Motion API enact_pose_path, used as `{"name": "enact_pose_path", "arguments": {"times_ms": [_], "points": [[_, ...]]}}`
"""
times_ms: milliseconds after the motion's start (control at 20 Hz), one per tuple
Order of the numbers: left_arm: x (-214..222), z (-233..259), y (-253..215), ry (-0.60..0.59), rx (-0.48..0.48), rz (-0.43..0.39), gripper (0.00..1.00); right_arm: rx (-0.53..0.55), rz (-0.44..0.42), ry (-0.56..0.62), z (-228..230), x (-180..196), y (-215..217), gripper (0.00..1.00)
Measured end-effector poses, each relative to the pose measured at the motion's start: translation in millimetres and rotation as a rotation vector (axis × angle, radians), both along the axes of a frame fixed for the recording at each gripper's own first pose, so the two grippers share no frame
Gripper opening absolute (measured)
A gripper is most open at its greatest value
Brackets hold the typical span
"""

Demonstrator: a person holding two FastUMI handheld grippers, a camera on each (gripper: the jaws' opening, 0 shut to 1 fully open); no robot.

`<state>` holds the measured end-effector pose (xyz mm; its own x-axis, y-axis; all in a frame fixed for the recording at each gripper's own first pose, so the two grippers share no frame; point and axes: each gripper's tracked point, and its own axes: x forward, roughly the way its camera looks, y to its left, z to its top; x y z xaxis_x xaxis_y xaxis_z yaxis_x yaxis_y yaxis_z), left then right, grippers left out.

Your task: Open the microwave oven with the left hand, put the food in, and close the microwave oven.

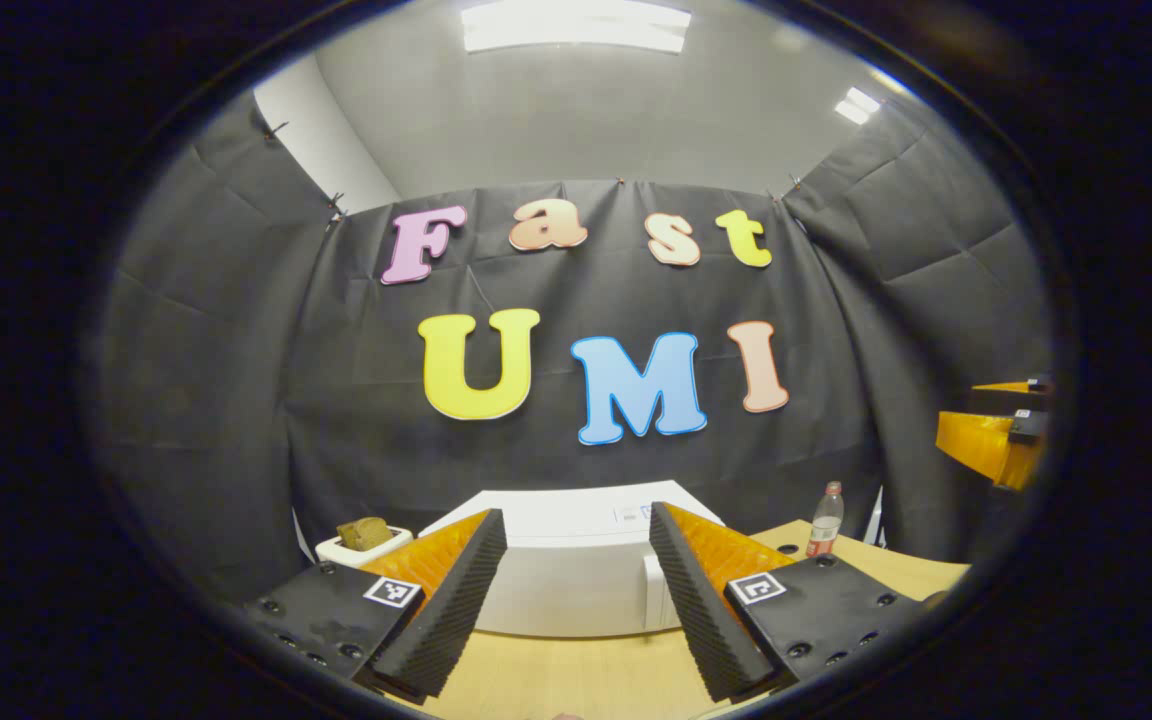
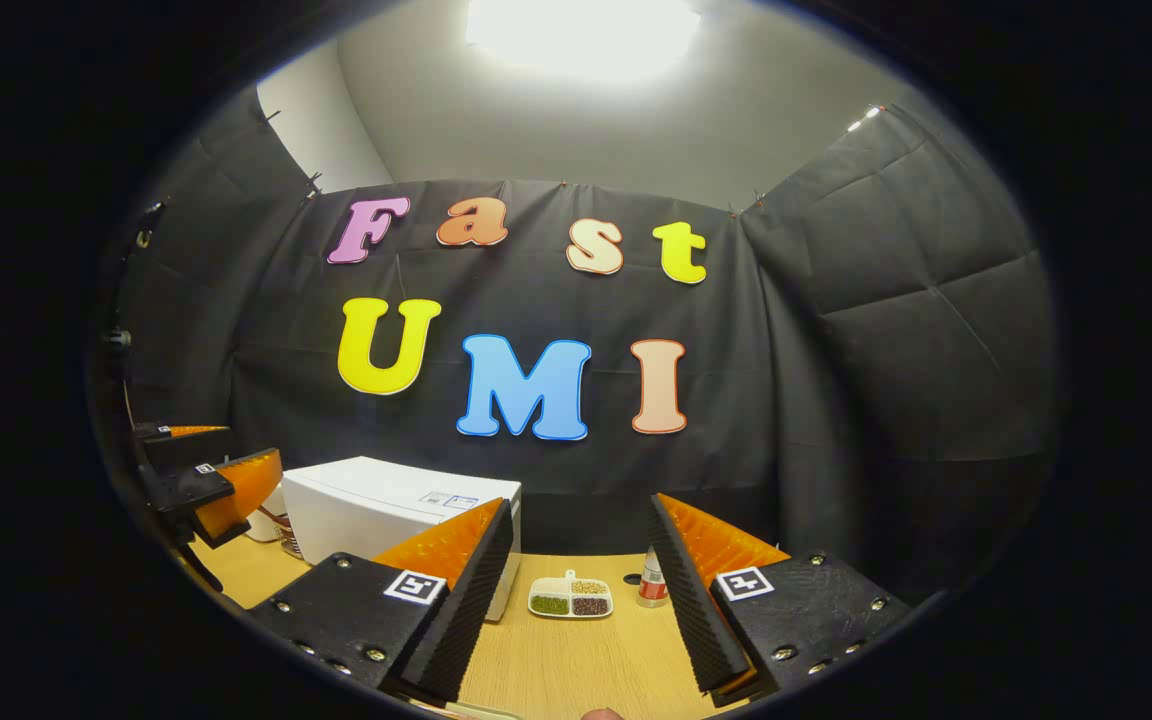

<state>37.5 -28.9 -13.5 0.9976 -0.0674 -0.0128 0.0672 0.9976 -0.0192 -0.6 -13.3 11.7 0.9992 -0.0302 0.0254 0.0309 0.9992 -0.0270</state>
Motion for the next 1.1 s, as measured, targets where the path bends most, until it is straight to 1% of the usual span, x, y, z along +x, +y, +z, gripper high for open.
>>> {"name": "enact_pose_path", "arguments": {"times_ms": [200, 450, 650, 700, 900, 1100], "points": [[27.3, -14.9, -10.1, -0.003, -0.015, -0.032, 0.95, -0.025, -0.056, -0.010, 6.4, -12.5, -15.4, 0.83], [62.5, -39.8, -32.0, -0.001, 0.004, -0.088, 0.95, -0.063, -0.125, 0.001, 8.9, -28.9, -33.9, 0.83], [90.2, -63.9, -56.1, 0.025, 0.002, -0.134, 0.94, -0.061, -0.176, 0.009, 8.8, -40.6, -43.7, 0.83], [97.6, -70.9, -61.4, 0.033, 0.004, -0.141, 0.96, -0.060, -0.188, 0.013, 7.9, -42.9, -45.9, 0.83], [121.9, -113.0, -82.6, 0.102, 0.002, -0.157, 0.94, -0.057, -0.231, 0.025, 5.5, -51.5, -56.3, 0.83], [141.8, -155.9, -96.8, 0.185, 0.005, -0.157, 0.98, -0.064, -0.268, 0.039, 2.9, -61.1, -67.1, 0.83]]}}
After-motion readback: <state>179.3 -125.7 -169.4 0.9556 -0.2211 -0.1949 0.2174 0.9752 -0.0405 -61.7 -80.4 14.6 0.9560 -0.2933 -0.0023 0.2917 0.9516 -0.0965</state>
